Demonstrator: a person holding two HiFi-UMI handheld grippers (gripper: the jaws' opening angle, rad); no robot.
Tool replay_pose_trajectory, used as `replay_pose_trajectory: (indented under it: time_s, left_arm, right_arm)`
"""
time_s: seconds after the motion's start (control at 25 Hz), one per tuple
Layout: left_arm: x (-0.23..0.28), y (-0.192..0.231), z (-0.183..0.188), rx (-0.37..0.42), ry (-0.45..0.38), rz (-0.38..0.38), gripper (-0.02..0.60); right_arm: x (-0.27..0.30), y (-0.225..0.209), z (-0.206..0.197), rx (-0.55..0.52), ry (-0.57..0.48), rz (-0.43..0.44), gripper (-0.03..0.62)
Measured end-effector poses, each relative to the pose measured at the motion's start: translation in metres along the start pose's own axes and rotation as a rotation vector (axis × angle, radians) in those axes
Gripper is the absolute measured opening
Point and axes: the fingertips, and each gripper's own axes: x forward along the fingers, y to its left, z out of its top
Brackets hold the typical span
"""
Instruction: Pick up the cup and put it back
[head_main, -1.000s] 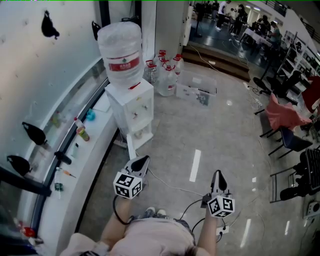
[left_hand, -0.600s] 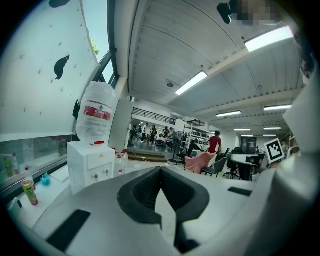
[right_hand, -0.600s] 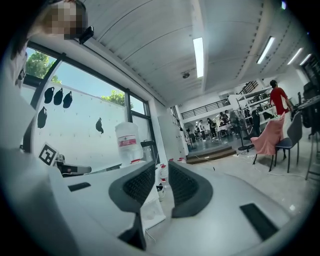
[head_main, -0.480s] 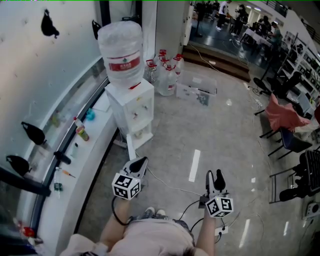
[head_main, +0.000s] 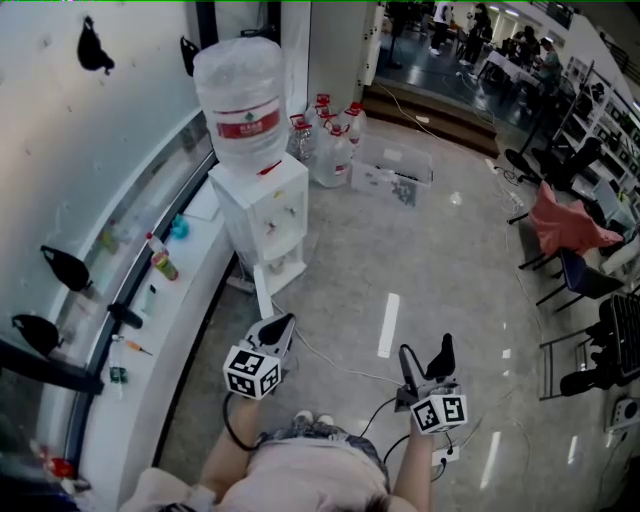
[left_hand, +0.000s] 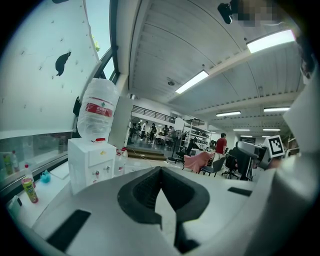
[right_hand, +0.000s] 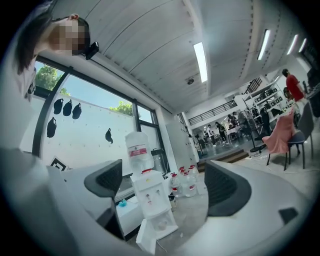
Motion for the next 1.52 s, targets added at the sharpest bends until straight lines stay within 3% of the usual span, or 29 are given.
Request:
replay_pose_trajectory:
  time_s: [0.56,1.0,1.28,1.52]
  left_arm:
    - [-0.009,0.017,-0.009,0.015,0.017,-0.021,0.025]
    - [0.031,0.041,-0.004,-0.001,0.019,0.016,0.025]
    - [0.092,0.071,0.003,-0.017,0.002,0.1,0.025]
    - [0.168,0.105,0.02,-0.062,-0.04,0.265,0.025]
  right_arm:
    - [0.006,0.006,-0.018,-0.036,0.041,-0.015,0.512]
    - [0.063,-0.013,-0.032,-0.028,0.079,0.043,0.512]
    - [0.149,-0.053,-0.047,-0.009,0.103,0.141,0.511]
    - [0.267,-0.097,-0.061,0.009,0.168,0.315,0.511]
